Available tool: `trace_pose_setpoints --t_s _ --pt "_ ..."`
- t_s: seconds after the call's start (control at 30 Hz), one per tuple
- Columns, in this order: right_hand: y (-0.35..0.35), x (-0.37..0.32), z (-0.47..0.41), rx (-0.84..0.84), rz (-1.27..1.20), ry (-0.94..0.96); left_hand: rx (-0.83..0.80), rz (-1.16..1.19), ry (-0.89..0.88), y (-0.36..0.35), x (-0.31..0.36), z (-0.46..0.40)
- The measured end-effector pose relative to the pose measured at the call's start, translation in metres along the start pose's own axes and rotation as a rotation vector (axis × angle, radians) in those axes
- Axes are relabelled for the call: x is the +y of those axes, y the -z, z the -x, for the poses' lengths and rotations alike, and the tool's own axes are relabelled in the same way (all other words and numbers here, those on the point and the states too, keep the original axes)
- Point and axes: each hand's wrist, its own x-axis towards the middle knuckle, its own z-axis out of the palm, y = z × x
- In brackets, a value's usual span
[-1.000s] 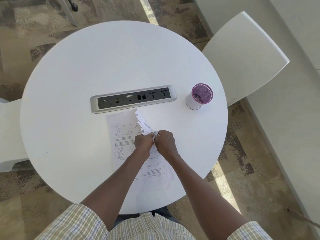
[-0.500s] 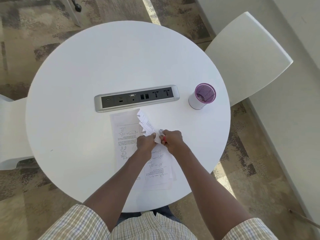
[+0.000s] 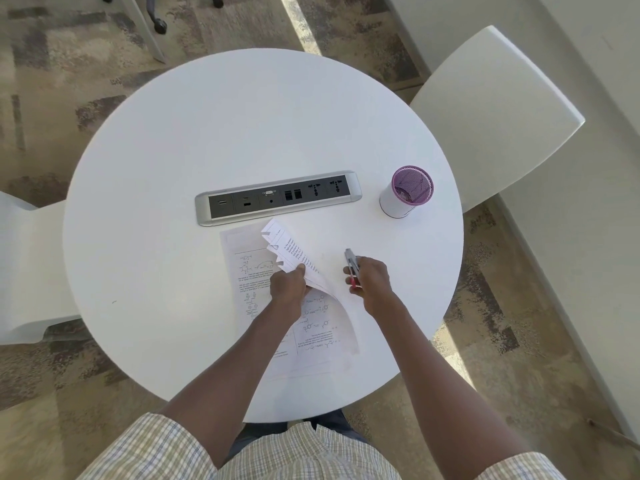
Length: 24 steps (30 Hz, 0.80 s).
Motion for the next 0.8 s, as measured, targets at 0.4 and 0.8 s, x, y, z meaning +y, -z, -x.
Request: trace_pose_setpoints --t_s 0.4,0.8 --pt "0.041 0.015 -0.018 0.297 0.560 0.446 0.105 -0.160 -0.322 0.041 0.030 0.031" --pt "0.035 0.026 -0.010 0.339 0.907 0.554 0.212 -0.358 -0.501 0.067 0.045 0.077"
